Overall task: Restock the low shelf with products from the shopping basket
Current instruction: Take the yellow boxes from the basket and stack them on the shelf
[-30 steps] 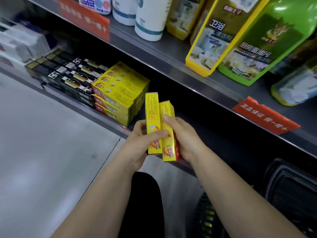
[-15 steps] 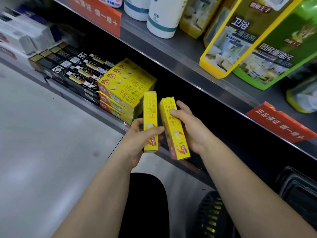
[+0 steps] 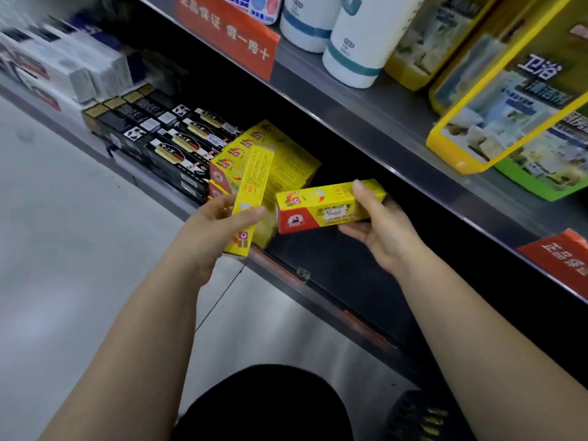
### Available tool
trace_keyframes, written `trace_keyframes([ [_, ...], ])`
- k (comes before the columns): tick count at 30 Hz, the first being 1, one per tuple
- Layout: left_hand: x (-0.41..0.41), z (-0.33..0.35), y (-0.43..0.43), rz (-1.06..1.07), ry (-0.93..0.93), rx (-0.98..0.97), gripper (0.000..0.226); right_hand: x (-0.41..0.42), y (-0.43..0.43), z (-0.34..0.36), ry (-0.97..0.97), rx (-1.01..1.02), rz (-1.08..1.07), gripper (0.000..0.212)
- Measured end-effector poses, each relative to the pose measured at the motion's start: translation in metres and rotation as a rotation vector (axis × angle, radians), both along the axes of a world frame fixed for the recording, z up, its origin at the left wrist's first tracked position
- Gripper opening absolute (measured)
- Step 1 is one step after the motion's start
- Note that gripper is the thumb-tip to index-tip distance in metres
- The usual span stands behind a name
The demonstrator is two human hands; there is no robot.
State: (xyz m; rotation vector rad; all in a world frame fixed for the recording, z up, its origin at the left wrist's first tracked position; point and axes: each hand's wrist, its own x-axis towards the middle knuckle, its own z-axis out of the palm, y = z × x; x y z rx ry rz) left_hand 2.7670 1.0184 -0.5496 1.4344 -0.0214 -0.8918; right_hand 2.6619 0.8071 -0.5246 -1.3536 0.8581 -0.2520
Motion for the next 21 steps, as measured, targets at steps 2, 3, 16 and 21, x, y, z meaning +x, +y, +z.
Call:
trace_keyframes([
  [2,0.009,-0.004,0.001,-0.006,-0.067,-0.007,0.055,0.005,-0.002,-0.007,0.010,-0.088,-0.033,0.042],
  [3,0.014,-0.007,0.000,-0.010,-0.101,-0.004,0.052,0.008,-0.004,-0.011,0.022,-0.132,-0.069,0.040],
  [16,0.063,-0.029,-0.018,0.023,-0.382,0.054,0.053,0.102,-0.036,-0.045,-0.089,-0.515,-0.366,0.061],
  [21,0.067,-0.034,-0.019,0.014,-0.385,0.021,0.045,0.144,-0.042,-0.062,-0.046,-0.521,-0.315,0.025],
])
